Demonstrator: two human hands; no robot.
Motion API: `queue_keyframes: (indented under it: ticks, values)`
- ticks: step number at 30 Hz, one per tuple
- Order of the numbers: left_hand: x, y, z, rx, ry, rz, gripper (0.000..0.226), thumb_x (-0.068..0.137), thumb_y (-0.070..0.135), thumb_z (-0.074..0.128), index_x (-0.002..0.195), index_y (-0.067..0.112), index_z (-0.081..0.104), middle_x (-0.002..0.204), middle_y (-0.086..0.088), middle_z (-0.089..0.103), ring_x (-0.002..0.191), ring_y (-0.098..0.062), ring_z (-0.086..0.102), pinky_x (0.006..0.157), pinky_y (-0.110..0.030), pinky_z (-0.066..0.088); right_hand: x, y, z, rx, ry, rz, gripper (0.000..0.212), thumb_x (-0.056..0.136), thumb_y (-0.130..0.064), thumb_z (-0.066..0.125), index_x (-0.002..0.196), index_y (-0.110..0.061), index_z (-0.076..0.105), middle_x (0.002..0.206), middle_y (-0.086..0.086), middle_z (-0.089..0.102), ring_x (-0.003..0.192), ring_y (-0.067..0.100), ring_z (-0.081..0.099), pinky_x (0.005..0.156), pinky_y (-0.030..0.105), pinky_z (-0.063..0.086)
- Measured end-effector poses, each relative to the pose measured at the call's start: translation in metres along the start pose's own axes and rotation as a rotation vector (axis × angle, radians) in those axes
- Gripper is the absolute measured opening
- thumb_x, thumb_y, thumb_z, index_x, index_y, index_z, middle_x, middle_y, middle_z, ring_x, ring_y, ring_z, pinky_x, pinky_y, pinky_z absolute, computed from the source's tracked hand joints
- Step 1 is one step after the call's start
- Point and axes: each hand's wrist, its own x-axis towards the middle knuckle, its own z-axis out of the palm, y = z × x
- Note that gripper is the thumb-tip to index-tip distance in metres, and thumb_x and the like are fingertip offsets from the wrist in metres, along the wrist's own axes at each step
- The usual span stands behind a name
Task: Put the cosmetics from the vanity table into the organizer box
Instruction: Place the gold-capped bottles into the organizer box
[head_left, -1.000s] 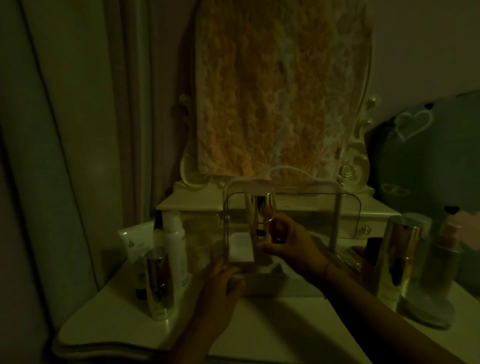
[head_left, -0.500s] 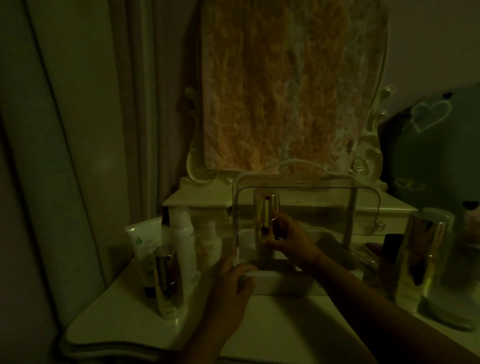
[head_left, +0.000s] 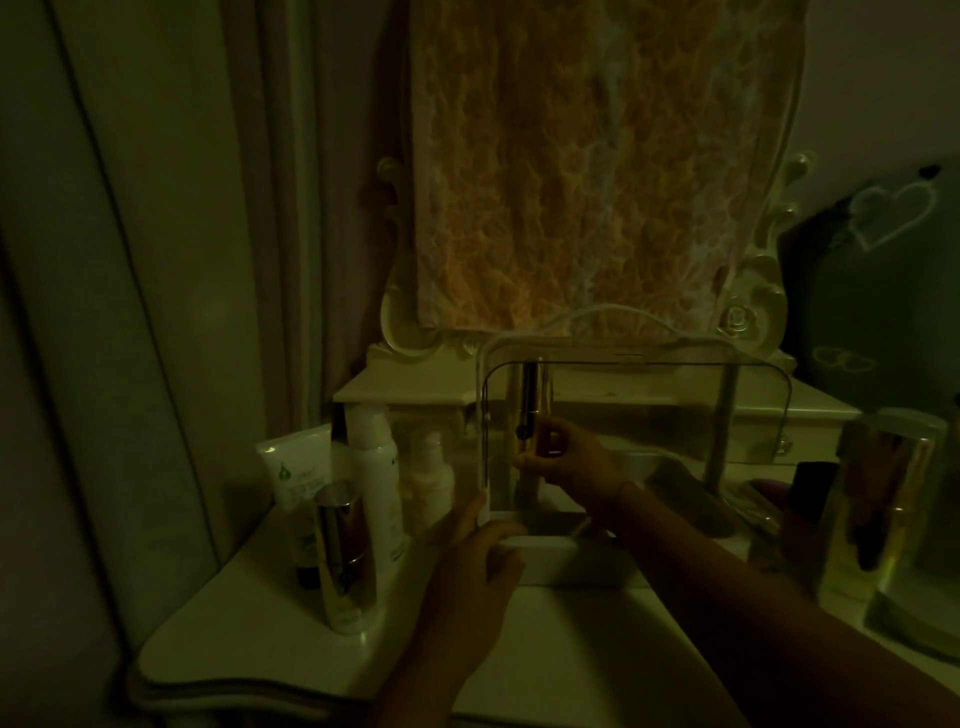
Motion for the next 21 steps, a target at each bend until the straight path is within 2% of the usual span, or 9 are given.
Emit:
queue_keyframes:
  ticks: [2, 4, 8, 11, 14, 18, 21]
  values:
    - [0.000, 0.000, 0.000, 0.000, 0.007, 0.006, 0.024, 0.087, 0.020, 0.057, 0.091, 0.044, 0.053, 0.151, 0.008, 0.020, 0.131, 0.002, 0.015, 0.081, 0.006, 0.022, 0.000, 0.000, 0.001, 0.005, 0.005, -0.001, 0.054, 0.080, -0.009, 0.068, 0.129, -0.016, 0.047, 0.106, -0.001, 0.061, 0.084, 0.003, 0.058, 0.059, 0.014, 0.045]
    - [0.000, 0.000, 0.000, -0.005, 0.013, 0.012, 0.023, 0.087, 0.020, 0.058, 0.092, 0.042, 0.054, 0.151, 0.007, 0.021, 0.128, 0.005, 0.014, 0.082, 0.007, 0.022, -0.001, 0.000, 0.001, 0.006, 0.007, 0.002, 0.055, 0.081, -0.010, 0.067, 0.130, -0.016, 0.045, 0.102, -0.005, 0.060, 0.083, 0.003, 0.057, 0.058, 0.014, 0.045]
    - [-0.001, 0.001, -0.001, -0.006, 0.014, 0.009, 0.018, 0.087, 0.020, 0.058, 0.096, 0.035, 0.059, 0.151, 0.006, 0.022, 0.137, -0.004, 0.013, 0.100, -0.018, 0.028, -0.006, -0.002, 0.002, -0.036, -0.006, 0.001, 0.054, 0.082, -0.011, 0.065, 0.132, -0.014, 0.044, 0.115, 0.007, 0.059, 0.094, 0.015, 0.058, 0.066, 0.019, 0.045]
    - [-0.001, 0.002, -0.001, -0.009, 0.027, 0.000, 0.017, 0.087, 0.019, 0.057, 0.100, 0.029, 0.062, 0.150, 0.006, 0.023, 0.137, -0.004, 0.014, 0.103, -0.022, 0.030, -0.014, -0.003, 0.000, -0.093, 0.047, -0.019, 0.050, 0.081, -0.011, 0.067, 0.127, -0.008, 0.048, 0.124, 0.012, 0.058, 0.111, 0.024, 0.057, 0.086, 0.031, 0.051]
    - [-0.002, 0.002, 0.000, -0.020, 0.025, 0.005, 0.017, 0.087, 0.020, 0.057, 0.098, 0.031, 0.061, 0.150, 0.008, 0.023, 0.131, 0.003, 0.012, 0.099, -0.018, 0.027, -0.032, -0.007, -0.009, -0.120, 0.132, -0.076, 0.057, 0.078, -0.017, 0.070, 0.129, -0.010, 0.045, 0.129, 0.008, 0.052, 0.115, 0.023, 0.053, 0.095, 0.036, 0.048]
    - [0.000, -0.001, 0.001, -0.008, 0.020, 0.007, 0.019, 0.087, 0.020, 0.058, 0.098, 0.035, 0.060, 0.150, 0.007, 0.023, 0.126, 0.007, 0.011, 0.098, -0.019, 0.026, -0.074, -0.004, -0.035, -0.131, 0.247, -0.207, 0.060, 0.076, -0.027, 0.072, 0.130, -0.020, 0.045, 0.122, -0.008, 0.051, 0.109, 0.007, 0.052, 0.089, 0.023, 0.047]
    - [0.001, 0.000, 0.001, 0.003, 0.035, 0.032, 0.017, 0.086, 0.017, 0.059, 0.095, 0.031, 0.062, 0.148, 0.001, 0.028, 0.123, 0.003, 0.017, 0.095, -0.020, 0.029, -0.109, 0.001, -0.060, -0.116, 0.334, -0.252, 0.058, 0.073, -0.032, 0.072, 0.125, -0.028, 0.047, 0.112, -0.019, 0.052, 0.105, 0.003, 0.055, 0.086, 0.021, 0.050]
